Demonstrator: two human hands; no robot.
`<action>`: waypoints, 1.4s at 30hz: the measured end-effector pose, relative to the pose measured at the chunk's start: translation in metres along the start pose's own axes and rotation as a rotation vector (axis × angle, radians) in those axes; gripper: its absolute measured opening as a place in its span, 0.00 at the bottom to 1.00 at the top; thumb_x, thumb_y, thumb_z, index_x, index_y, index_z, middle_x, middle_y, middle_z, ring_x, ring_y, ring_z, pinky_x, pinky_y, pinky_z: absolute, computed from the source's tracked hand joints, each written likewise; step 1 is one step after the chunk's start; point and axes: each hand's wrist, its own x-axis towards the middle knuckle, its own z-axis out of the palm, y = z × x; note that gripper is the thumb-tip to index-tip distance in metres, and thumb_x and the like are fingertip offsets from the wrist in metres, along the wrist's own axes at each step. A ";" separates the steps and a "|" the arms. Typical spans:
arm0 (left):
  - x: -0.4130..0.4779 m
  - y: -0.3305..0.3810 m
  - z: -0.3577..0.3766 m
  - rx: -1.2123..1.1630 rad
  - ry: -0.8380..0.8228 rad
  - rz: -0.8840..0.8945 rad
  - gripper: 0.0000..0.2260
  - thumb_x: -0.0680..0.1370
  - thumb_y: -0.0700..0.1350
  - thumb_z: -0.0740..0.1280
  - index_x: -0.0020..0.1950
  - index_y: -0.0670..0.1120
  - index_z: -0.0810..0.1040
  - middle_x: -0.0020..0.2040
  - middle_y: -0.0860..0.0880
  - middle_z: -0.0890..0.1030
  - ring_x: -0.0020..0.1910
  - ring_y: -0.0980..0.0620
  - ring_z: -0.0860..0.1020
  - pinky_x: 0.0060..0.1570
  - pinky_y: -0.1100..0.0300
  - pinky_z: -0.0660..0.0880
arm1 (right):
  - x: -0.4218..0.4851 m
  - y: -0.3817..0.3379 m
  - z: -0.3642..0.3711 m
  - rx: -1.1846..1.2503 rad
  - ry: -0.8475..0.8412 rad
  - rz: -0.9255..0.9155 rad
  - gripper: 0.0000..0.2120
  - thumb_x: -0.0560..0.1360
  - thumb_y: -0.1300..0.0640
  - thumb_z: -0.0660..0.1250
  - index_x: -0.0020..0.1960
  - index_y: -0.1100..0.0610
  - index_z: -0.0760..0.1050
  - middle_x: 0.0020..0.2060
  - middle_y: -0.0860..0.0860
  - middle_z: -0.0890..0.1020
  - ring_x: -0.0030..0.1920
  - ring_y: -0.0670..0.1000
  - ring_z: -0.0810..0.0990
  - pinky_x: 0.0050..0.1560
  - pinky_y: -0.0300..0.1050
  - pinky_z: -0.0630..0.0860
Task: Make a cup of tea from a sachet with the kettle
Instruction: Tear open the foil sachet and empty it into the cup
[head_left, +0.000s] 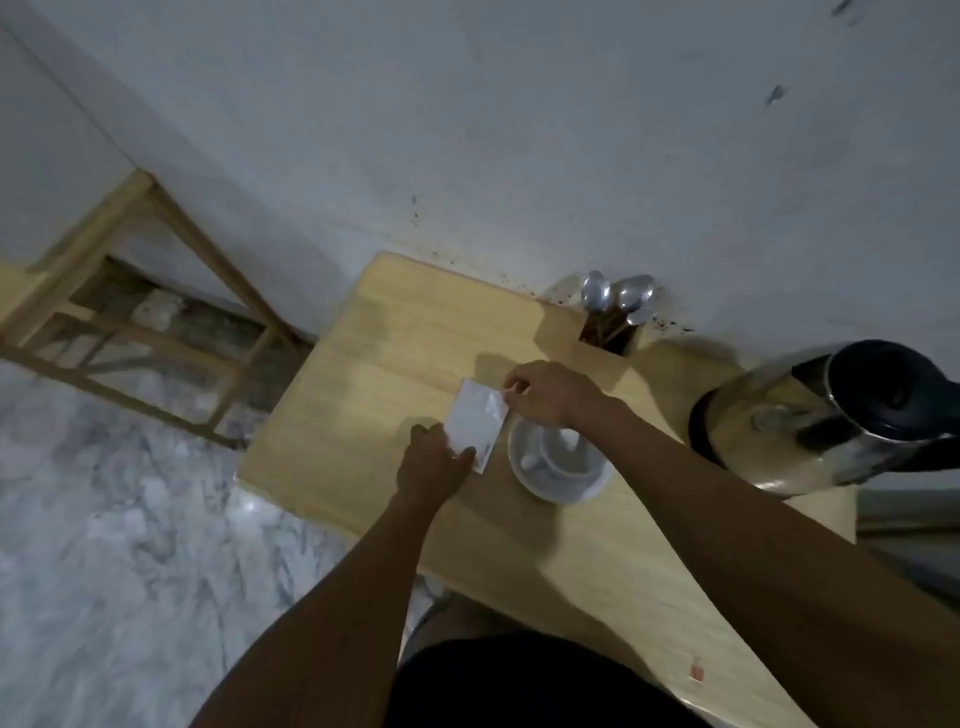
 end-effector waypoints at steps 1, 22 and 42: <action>0.004 -0.002 0.001 0.026 0.036 -0.010 0.23 0.72 0.55 0.69 0.60 0.41 0.74 0.58 0.41 0.73 0.54 0.40 0.77 0.50 0.51 0.74 | 0.009 -0.003 0.003 -0.031 -0.043 0.045 0.16 0.78 0.46 0.61 0.64 0.48 0.75 0.62 0.47 0.78 0.59 0.51 0.77 0.56 0.49 0.76; 0.031 -0.011 -0.020 -0.130 0.137 0.054 0.20 0.72 0.58 0.67 0.59 0.47 0.75 0.56 0.44 0.77 0.55 0.43 0.76 0.52 0.49 0.76 | 0.056 -0.024 0.029 0.300 0.077 0.142 0.04 0.75 0.53 0.70 0.44 0.52 0.82 0.42 0.51 0.83 0.43 0.50 0.80 0.45 0.45 0.75; -0.010 0.092 -0.118 -0.409 -0.200 0.512 0.09 0.79 0.47 0.63 0.48 0.47 0.82 0.45 0.39 0.82 0.41 0.53 0.76 0.42 0.58 0.71 | -0.060 -0.046 -0.050 0.604 0.413 -0.117 0.05 0.75 0.55 0.71 0.50 0.53 0.83 0.39 0.49 0.84 0.37 0.48 0.81 0.40 0.41 0.78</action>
